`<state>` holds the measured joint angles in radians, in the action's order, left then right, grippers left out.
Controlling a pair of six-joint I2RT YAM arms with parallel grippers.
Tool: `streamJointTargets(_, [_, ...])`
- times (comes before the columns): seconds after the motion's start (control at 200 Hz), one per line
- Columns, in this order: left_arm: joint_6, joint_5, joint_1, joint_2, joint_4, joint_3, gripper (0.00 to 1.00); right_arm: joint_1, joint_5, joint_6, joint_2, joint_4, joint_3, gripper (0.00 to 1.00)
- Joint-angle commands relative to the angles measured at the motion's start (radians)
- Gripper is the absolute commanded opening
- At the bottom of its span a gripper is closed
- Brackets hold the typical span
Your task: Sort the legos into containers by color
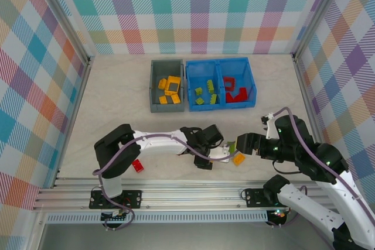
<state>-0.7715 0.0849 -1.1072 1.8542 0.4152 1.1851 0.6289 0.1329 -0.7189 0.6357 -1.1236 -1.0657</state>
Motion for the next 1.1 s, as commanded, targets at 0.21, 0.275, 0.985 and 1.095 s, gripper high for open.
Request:
streamJointTargets(0.21, [-0.018, 0.043, 0.02, 0.054, 0.095, 0.027, 0.56, 0.003, -0.029, 0.001, -0.002, -0.033, -0.015, 0.85])
streamJointTargets(0.275, [-0.007, 0.042, 0.02, 0.064, 0.09, 0.023, 0.5, 0.003, -0.027, 0.0, 0.004, -0.025, -0.013, 0.85])
streamJointTargets(0.985, [0.627, -0.167, 0.222, -0.369, 0.112, -0.01, 0.27, 0.003, 0.05, 0.149, 0.159, 0.161, -0.081, 0.83])
streamJointTargets(1.095, [0.718, -0.285, 0.335, -0.306, 0.198, 0.115, 0.27, 0.005, 0.123, 0.196, 0.246, 0.317, -0.054, 0.82])
